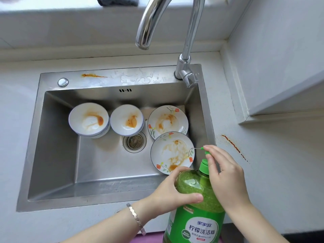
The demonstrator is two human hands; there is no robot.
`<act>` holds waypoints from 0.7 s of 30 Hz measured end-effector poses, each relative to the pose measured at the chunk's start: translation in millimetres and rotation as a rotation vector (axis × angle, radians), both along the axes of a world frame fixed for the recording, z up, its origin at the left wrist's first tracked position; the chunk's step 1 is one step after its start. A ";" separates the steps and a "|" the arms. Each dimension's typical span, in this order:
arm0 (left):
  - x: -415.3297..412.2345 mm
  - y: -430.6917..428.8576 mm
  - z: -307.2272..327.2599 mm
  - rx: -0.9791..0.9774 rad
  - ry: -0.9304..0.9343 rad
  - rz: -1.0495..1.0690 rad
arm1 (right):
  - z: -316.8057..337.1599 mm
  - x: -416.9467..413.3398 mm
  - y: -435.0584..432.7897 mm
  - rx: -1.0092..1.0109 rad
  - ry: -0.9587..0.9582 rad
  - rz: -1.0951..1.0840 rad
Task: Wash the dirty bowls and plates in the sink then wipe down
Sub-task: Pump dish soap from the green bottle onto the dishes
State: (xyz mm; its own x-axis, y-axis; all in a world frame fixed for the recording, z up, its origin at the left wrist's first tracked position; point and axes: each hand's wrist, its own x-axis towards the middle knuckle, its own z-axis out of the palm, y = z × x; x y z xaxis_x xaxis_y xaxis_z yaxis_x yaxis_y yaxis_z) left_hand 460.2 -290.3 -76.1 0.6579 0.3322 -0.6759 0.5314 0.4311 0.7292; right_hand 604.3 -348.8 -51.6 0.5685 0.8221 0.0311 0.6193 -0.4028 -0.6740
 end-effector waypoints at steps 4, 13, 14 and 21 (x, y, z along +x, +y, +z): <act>7.4 3.3 5.0 0.017 -0.014 0.057 | 14.2 11.8 7.4 0.041 0.055 -0.015; 32.2 78.4 27.2 0.146 -0.146 0.166 | 53.6 34.9 88.9 0.262 -0.089 0.032; 31.6 86.2 23.2 0.159 -0.143 0.186 | 48.3 33.8 99.1 0.263 -0.078 0.040; 16.9 113.8 -17.8 0.083 -0.093 0.240 | -5.2 25.4 140.6 0.198 -0.064 0.103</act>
State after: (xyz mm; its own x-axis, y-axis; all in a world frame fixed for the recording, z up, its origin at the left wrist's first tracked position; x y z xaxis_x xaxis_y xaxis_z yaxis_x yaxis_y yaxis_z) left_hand 477.1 -176.5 -93.9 0.6120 0.5374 -0.5802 0.3504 0.4734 0.8081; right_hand 629.7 -208.2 -56.8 0.4736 0.8500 0.2309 0.6944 -0.1990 -0.6916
